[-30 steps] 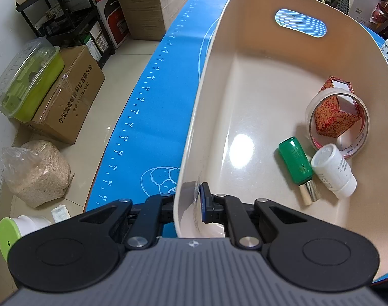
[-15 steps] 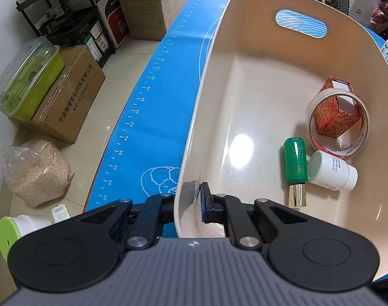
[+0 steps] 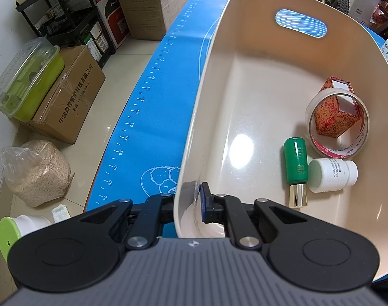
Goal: Organize rigid objects
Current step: 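Grasp the black earbud case with the right gripper, then carry the black earbud case into the basket and release it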
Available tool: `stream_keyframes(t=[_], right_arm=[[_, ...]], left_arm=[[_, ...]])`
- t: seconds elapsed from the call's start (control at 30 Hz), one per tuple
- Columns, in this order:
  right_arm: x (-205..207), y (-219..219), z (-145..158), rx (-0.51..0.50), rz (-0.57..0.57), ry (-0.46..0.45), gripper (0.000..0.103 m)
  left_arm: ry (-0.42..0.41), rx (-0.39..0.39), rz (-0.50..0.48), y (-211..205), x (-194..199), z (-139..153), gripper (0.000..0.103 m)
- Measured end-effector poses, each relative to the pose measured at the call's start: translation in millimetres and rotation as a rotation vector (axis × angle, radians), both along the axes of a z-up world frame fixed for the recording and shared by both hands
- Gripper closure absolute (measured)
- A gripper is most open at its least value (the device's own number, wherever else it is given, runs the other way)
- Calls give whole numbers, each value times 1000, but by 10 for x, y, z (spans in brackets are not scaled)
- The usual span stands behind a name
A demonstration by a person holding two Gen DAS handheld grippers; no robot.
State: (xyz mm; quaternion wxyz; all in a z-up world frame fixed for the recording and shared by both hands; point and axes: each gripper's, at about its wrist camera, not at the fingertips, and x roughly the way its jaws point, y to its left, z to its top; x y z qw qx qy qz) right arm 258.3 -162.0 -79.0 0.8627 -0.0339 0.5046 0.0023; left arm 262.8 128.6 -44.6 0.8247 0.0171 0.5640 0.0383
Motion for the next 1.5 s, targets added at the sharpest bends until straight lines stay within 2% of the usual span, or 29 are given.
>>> stream_keyframes(t=[0.13, 0.33, 0.57, 0.73, 0.9, 1.1, 1.5], right_arm=[[-26, 48, 19, 4, 25, -12, 49], [-79, 90, 111, 8, 50, -49, 49], [-178, 226, 558, -22, 72, -216, 49], [-167, 334, 937, 31, 88, -328, 49], [-40, 580, 1172, 66, 155, -390, 49], [94, 943, 1135, 62, 247, -366, 49], [241, 1487, 744, -49, 380, -202, 49]], left_arm=[[0, -1, 2, 4, -1, -1, 90], [0, -1, 2, 0, -4, 2, 90], [0, 0, 2, -1, -4, 1, 90], [0, 3, 2, -9, -6, 3, 90], [0, 8, 2, -23, -9, 12, 90], [0, 8, 1, -27, -9, 11, 90], [0, 9, -1, -31, -7, 11, 90]])
